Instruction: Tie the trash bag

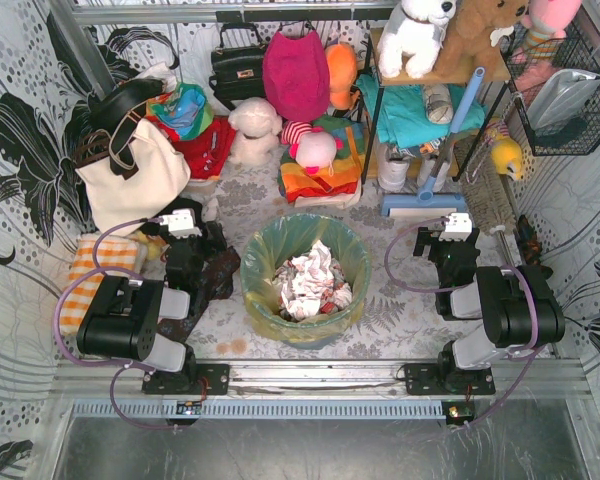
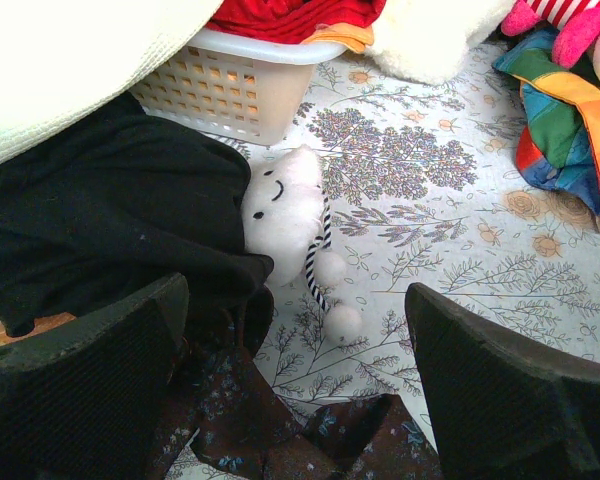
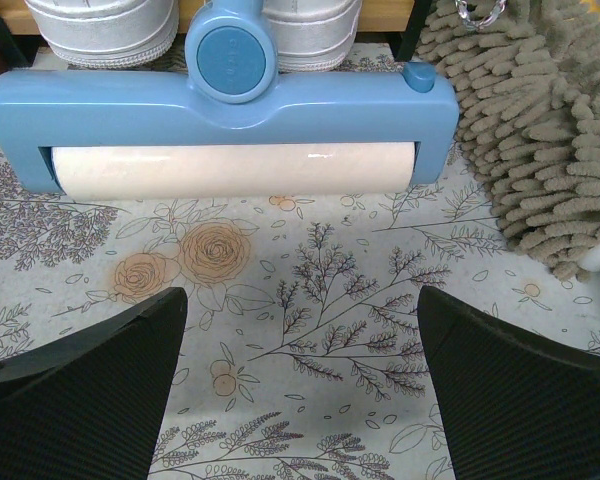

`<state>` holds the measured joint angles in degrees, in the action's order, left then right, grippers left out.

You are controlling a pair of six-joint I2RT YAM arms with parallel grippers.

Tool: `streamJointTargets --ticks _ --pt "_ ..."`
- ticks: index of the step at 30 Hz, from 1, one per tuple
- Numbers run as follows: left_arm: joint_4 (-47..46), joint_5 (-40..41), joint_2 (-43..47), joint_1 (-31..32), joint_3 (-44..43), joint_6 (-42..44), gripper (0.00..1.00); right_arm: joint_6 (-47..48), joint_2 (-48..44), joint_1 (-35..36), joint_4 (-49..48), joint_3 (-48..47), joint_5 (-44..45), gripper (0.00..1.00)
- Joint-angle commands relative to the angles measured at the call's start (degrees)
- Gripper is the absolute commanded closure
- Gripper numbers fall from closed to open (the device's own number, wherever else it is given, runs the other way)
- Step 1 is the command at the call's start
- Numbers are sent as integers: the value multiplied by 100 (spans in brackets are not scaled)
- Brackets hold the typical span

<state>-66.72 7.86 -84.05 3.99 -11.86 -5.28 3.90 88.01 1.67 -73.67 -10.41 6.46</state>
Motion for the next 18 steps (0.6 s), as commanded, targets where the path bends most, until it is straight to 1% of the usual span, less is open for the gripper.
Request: streamJointTargets --ticks 1,9,11,13,15,17,18 --pt "-244 5 -23 -56 -47 -15 2 -125 -3 -27 -16 -91 -20 3" --pt "-281 47 -24 -39 -36 19 2 -84 -12 -19 -76 -54 71 3" --pt "-303 91 -13 -19 -23 46 2 -59 -267 -18 -41 18 17 3" --pt "-218 239 74 96 -23 103 2 -51 -581 -18 261 4 30 3" --pt "-218 449 188 196 10 145 2 -36 -877 -13 927 -130 96 3" --pt "-104 714 422 307 39 185 2 -40 -1075 -17 1395 -285 166 3" --pt "132 856 562 392 -22 211 2 -69 -1155 -18 1528 -331 182 3"
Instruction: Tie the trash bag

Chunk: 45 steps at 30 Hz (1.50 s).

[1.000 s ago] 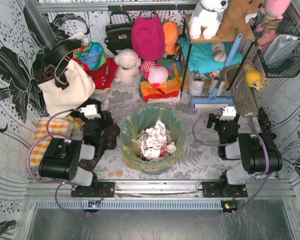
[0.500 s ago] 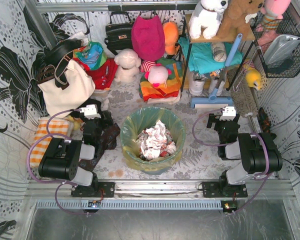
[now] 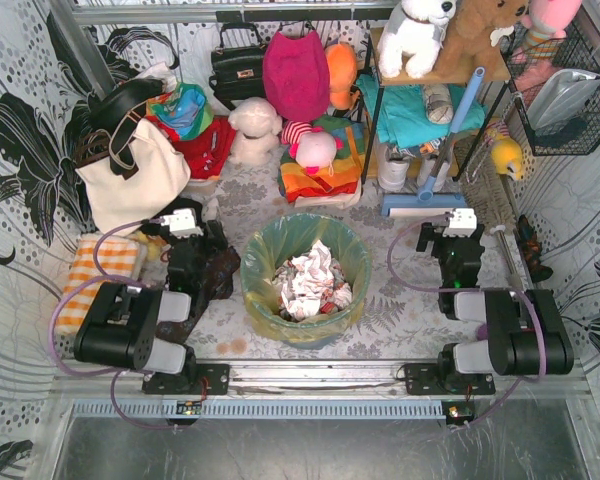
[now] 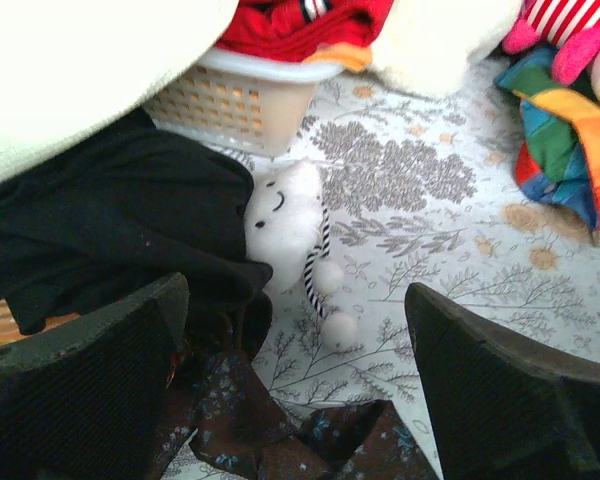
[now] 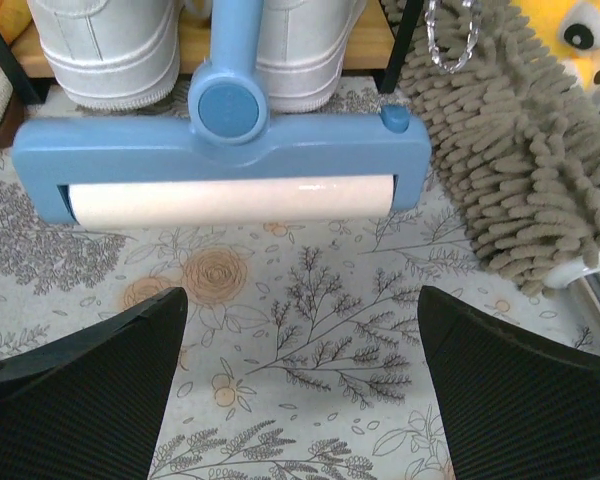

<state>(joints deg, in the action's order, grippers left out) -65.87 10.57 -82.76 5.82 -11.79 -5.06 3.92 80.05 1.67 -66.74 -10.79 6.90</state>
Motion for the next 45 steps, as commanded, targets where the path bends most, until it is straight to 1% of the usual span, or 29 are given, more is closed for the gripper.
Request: streamJointTargets --ticks 1,3,5,7,8,10,15,18,21,24,25,27,30,35,37,40,42,45 --pt "425 669 579 283 -147 205 2 -94 -440 -13 931 -322 133 3" --pt "1060 891 814 433 -380 238 2 -169 -645 -18 1266 -407 169 3" --pt "1633 1166 1045 557 -593 154 2 -383 -910 -18 1894 -605 313 3" --pt "2569 1399 1354 617 -928 -372 2 -564 -1162 -18 2514 -827 336 3" --pt "3270 1346 1520 625 -1167 -777 2 -665 -1290 -18 2842 -960 346 3" --pt "3918 1305 1830 707 -1387 -1169 2 -929 -1497 -18 3682 -1327 335 3" --pt "5880 1288 2415 763 -2314 -1969 2 -1378 -1942 -18 5889 -2375 -149 3" --pt "6853 890 2691 763 -2896 -2139 2 -1849 -2096 -18 7065 -2973 -389 3" --pt "7740 412 2869 767 -3472 -2295 1 -2021 -2193 -17 8137 -3676 -814 3" --pt "8656 -223 2841 762 -4132 -2322 1 -2211 -2370 -18 8820 -4181 -1304 3" --pt "8961 -505 2803 769 -4348 -2291 1 -2367 -2447 -18 9017 -4300 -1416 3" --pt "9587 -801 2740 763 -4770 -2265 0 -2549 -2536 -16 9423 -4642 -1816 1" --pt "10167 -1094 2789 768 -5167 -2294 0 -2680 -2556 -16 10182 -5185 -2330 8" --pt "10852 -1524 2886 785 -5593 -2483 1 -2855 -2601 -18 11032 -5833 -2924 11" --pt "11090 -1605 2835 815 -5691 -2521 2 -2957 -2659 -18 11168 -5985 -3135 14" --pt "11241 -1663 2854 925 -5693 -2621 4 -3136 -2766 -18 11247 -6108 -3246 15" --pt "11246 -1678 2897 1055 -5674 -2740 4 -3272 -2808 -18 11301 -6159 -3308 16" --pt "11326 -1640 2920 1318 -5699 -2864 4 -3450 -2802 -5 11329 -6236 -3624 18"
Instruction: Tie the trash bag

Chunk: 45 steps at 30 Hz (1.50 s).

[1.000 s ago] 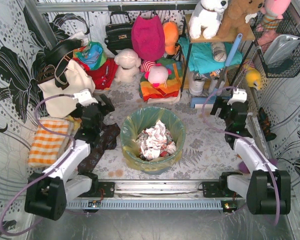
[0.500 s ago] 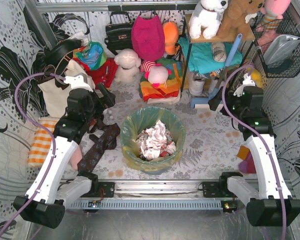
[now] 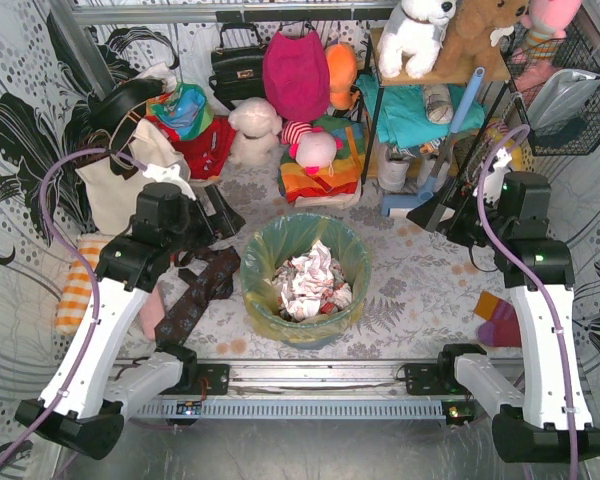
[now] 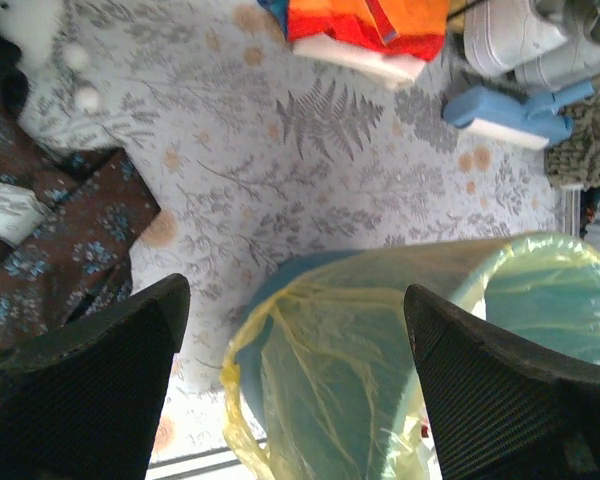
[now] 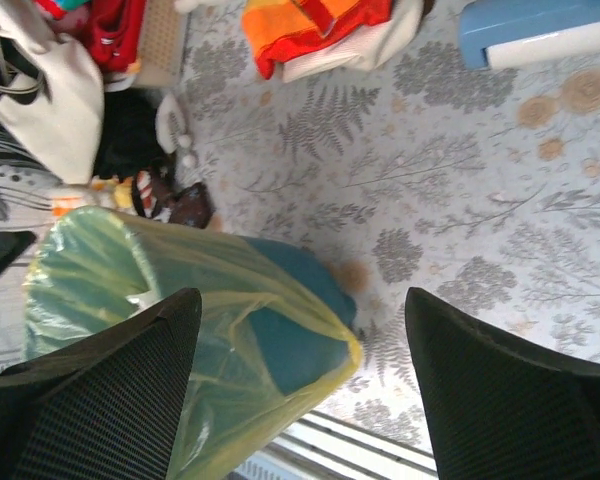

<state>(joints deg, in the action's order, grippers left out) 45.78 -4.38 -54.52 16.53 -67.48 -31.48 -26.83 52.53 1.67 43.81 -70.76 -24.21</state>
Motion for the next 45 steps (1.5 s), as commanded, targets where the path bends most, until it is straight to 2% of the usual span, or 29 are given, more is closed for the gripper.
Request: streamJointTargets --ticks 1,6,15,19,22,32,37,45 --pt "206 -81 91 364 -158 -264 4 -411 -29 4 324 -294 -542 19" --pt "311 131 84 776 -300 -445 5 -513 101 273 488 -557 -662 21" --pt "684 286 223 973 -448 -475 14 -1060 262 2091 503 -593 329 29" --pt "741 237 272 972 -377 -442 22 -1283 237 2528 359 -341 476 35" --pt "535 -30 438 968 -220 -460 23 -1386 270 2795 260 -201 510 38" --pt "349 -617 472 974 46 -431 40 -1495 426 3159 -146 179 443 44" --pt "353 -921 383 973 158 -376 42 -1404 555 3164 -137 211 413 47" --pt "307 -1170 494 973 203 -417 54 -1404 640 3170 -233 247 421 54"
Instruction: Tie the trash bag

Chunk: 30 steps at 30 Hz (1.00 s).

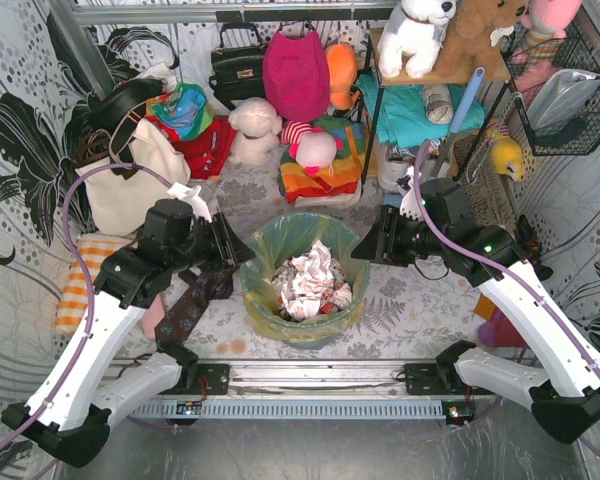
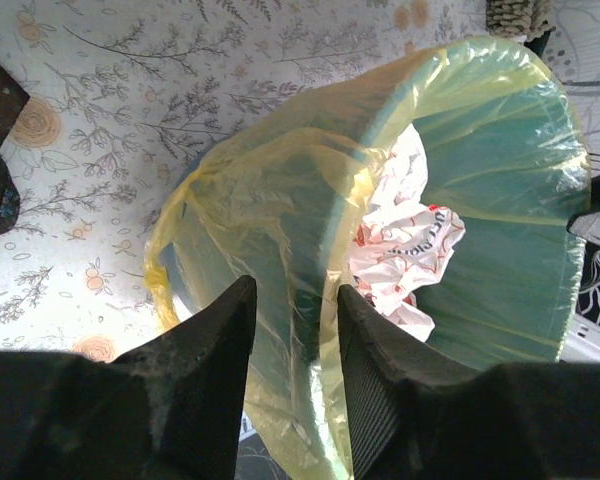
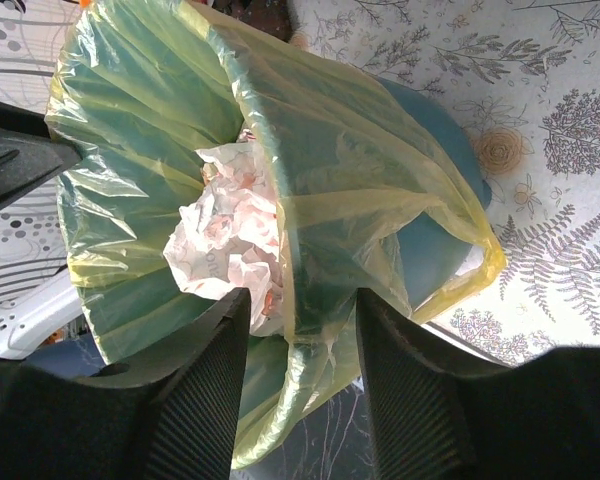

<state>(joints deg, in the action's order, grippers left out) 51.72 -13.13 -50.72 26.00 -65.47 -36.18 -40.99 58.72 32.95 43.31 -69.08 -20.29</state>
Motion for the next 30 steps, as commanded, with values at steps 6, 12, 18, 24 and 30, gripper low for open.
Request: streamJointTargets --ticks 6,12,18,24,30 --pt "-73 -395 235 21 -133 74 55 21 2 37 -106 70 8 57" --pt "60 -460 328 21 -195 65 58 180 28 37 -25 91 -92 62" --pt "98 -582 328 26 -148 112 64 192 -1 41 2 97 -46 67" --pt "133 -683 277 28 -176 129 70 160 10 37 -102 195 -66 80" --pt "36 -664 225 28 -229 95 85 -47 -56 44 -453 288 17 91"
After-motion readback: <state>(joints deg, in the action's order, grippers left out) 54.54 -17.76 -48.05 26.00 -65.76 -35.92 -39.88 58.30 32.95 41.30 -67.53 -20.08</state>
